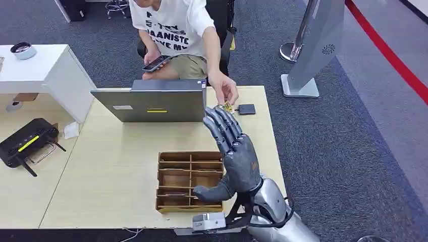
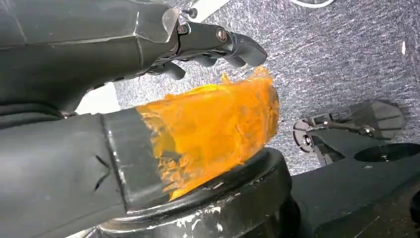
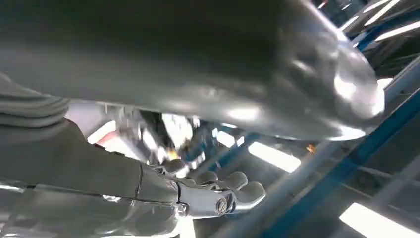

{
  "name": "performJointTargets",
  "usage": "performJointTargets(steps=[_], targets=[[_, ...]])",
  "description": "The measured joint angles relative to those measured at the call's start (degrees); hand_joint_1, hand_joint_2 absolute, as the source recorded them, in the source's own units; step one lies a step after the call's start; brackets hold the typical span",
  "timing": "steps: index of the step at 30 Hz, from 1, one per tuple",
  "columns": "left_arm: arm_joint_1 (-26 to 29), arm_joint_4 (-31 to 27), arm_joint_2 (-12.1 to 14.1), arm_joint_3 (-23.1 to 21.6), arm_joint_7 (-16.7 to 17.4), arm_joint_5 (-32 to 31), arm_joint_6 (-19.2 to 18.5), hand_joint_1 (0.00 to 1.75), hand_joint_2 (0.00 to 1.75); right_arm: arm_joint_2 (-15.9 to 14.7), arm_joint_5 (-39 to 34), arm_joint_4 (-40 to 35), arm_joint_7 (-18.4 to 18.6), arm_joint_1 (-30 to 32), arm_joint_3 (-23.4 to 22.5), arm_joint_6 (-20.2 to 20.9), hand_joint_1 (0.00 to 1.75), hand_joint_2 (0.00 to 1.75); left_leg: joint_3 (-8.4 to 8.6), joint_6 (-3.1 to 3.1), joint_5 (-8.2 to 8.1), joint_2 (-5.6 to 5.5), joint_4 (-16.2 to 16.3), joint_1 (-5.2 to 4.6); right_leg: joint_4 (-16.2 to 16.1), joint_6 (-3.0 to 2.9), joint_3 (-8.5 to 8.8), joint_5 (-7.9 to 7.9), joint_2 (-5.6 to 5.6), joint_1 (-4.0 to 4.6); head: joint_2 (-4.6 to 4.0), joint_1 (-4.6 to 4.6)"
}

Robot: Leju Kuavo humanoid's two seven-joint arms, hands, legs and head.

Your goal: Pass the card to the sensor for recognition and then transmit it.

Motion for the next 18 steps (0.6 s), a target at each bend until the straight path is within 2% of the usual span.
performJointTargets(steps=[4,11,15,16,18], targets=[[-0.3,0.0,0.0,0.0,0.3,-0.5,-0.3,0.0,0.0,-0.6,6.5,3.6,4.3,-3.6,2.0,-2.3,0.0,0.0,0.01,-0.01,0.01,-0.01,0.0,0.0,0.0,-0.01,0.0,0.01,-0.01,0.0,0.0,0.0],[-0.7,0.0,-0.1,-0.1,0.6,-0.7,-0.4,0.0,0.0,-1.0,7.4,7.1,5.3,-6.5,3.5,-2.5,0.0,0.0,0.0,-0.01,0.01,0.0,0.0,0.0,0.0,-0.01,0.0,0.01,0.0,0.0,0.0,0.0],[-0.7,0.0,-0.1,-0.1,0.7,-1.2,-0.6,0.0,0.0,-1.1,9.5,8.3,7.1,-7.7,4.1,-2.5,0.0,0.0,0.0,-0.01,0.0,0.0,0.0,0.0,0.0,-0.01,-0.01,0.01,0.0,0.0,0.0,-0.02],[-0.8,0.0,-0.1,-0.2,0.7,-1.2,-0.8,0.0,0.0,-1.1,9.8,8.6,7.4,-8.1,4.2,-2.5,0.0,1.75,0.0,-0.01,0.0,0.0,0.0,0.0,0.0,-0.01,0.0,0.01,0.0,0.0,0.0,0.02],[-0.9,0.0,-0.1,-0.2,0.9,-1.6,-1.0,0.0,0.0,-1.1,10.7,10.1,8.2,-9.4,4.4,-2.4,0.0,1.75,0.0,-0.01,0.01,0.0,0.0,0.0,0.0,-0.01,0.0,0.01,0.01,0.0,0.0,0.0]])
